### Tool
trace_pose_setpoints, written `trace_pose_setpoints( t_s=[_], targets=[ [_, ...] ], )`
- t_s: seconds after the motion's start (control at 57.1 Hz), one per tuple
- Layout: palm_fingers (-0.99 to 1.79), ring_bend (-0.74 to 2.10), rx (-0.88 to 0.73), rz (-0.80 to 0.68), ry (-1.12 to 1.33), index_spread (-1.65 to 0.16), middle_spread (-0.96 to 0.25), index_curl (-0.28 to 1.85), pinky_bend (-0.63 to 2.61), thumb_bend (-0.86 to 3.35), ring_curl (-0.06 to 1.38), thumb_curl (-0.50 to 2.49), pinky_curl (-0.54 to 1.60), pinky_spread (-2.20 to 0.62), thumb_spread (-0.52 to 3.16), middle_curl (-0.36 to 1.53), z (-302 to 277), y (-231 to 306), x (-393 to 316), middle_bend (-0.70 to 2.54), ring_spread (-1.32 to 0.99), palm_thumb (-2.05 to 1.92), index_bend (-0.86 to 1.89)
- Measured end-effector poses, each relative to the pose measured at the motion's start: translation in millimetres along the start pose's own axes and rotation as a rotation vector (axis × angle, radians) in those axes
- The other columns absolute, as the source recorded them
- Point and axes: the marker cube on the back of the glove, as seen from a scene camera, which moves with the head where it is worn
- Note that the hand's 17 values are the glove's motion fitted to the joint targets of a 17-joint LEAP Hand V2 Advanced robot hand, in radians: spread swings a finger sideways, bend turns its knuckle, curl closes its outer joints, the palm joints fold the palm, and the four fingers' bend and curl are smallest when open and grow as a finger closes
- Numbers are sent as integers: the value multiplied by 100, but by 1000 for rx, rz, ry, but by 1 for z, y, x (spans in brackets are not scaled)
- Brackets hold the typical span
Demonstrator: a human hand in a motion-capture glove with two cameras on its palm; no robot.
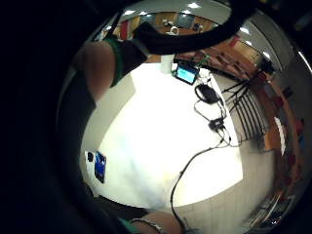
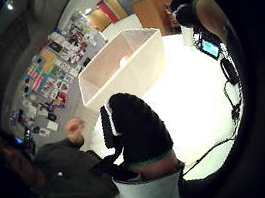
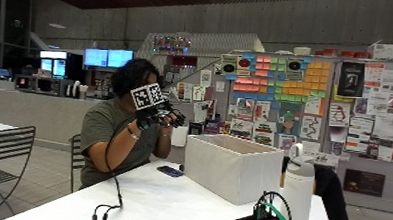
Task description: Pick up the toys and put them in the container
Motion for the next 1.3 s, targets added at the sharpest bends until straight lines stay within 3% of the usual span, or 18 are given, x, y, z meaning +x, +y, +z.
trace_pose_setpoints(
  t_s=[1.297],
  targets=[
    [31, 56, -103, 114, 49, -45, -13, 47, 59, -5, 18, 18, 33, 3, 132, 41, 30, 14, 6, 36, -18, -7, 22]
  ],
)
